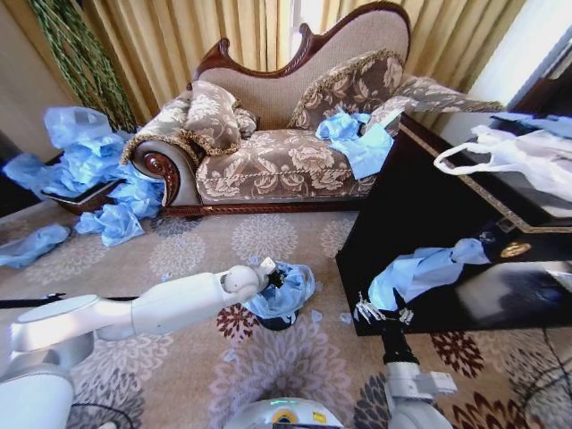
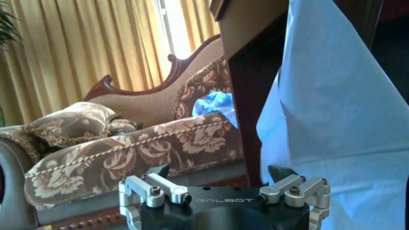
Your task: Place a garbage bag over the trash bin.
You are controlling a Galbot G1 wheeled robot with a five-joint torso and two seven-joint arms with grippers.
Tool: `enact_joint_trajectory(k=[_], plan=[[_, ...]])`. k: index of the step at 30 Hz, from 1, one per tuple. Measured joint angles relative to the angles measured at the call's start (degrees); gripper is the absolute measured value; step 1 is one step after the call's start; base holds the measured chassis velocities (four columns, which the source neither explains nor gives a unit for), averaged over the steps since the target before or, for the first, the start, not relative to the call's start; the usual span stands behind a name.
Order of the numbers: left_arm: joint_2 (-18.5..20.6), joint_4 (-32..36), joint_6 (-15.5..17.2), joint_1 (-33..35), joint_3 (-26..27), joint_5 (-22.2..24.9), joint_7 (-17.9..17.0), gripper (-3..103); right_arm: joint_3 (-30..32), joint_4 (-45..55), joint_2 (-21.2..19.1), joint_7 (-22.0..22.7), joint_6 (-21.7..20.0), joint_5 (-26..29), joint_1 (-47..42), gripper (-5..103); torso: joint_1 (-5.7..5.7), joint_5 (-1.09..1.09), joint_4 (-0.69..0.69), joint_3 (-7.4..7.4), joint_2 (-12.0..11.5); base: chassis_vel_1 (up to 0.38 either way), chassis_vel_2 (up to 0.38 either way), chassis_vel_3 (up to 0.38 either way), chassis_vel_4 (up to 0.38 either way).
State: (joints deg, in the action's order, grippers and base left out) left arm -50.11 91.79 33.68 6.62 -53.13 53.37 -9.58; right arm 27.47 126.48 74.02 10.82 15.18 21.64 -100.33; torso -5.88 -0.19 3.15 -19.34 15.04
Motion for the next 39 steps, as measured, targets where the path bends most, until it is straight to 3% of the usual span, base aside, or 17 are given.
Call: enact_joint_trajectory(k=[8,10,12,15,18,21,30,35,39], plan=[[-3.9,-6.7,1.7,2.0,-0.1,-1.9,3.1,0,0.3,-0.9,-1.6,1.0,-0.8,1.1,1.0,100,0.0,0.0,-0.01,0.0,0.0,0.0,0.0,0.0,0.0],[-8.4,-11.8,1.5,3.2,-0.3,-3.0,4.0,0,0.4,-1.2,-1.7,1.2,-0.9,1.2,1.1,100,0.0,0.01,0.01,0.0,0.0,0.0,0.0,0.0,0.0],[-9.3,-12.6,1.3,3.4,-0.3,-3.0,4.2,0,0.4,-1.2,-1.7,1.3,-0.9,1.3,1.0,100,0.0,0.0,0.0,0.0,0.0,0.0,0.0,0.0,0.0],[-14.6,-16.4,0.2,4.6,0.5,-3.1,4.8,0,0.9,-1.2,-1.7,1.3,-0.9,1.3,0.0,100,0.0,0.0,0.05,0.0,0.0,0.0,0.0,0.0,0.0],[-16.1,-18.3,-0.1,4.9,1.2,-4.0,4.7,0,1.1,-1.2,-1.7,1.4,-0.9,1.4,-0.5,100,0.0,-0.01,0.05,0.0,0.0,0.0,0.0,0.0,0.0],[-16.0,-19.6,-0.2,4.8,2.1,-4.7,4.7,0,1.1,-1.2,-1.8,1.4,-0.9,1.5,-0.5,100,0.0,-0.01,0.02,0.0,0.0,0.0,0.0,0.0,0.0],[-7.7,-16.5,0.9,3.5,1.8,-3.4,6.2,0,0.3,-1.8,-1.2,1.7,-1.0,1.5,0.4,100,0.0,-0.01,-0.01,0.01,0.0,0.0,0.0,0.0,0.0],[-12.0,-20.9,1.1,3.5,1.2,-6.3,7.9,0,0.7,-1.2,-1.3,1.9,-0.9,1.6,-0.5,100,0.0,-0.01,0.03,0.0,0.0,0.0,0.0,0.0,0.0],[-16.3,-22.0,1.5,4.2,0.9,-5.1,8.5,0,1.1,-0.1,-1.3,1.2,0.3,2.5,-0.9,100,0.0,-0.02,0.05,0.0,0.0,0.0,0.0,0.0,0.0]])
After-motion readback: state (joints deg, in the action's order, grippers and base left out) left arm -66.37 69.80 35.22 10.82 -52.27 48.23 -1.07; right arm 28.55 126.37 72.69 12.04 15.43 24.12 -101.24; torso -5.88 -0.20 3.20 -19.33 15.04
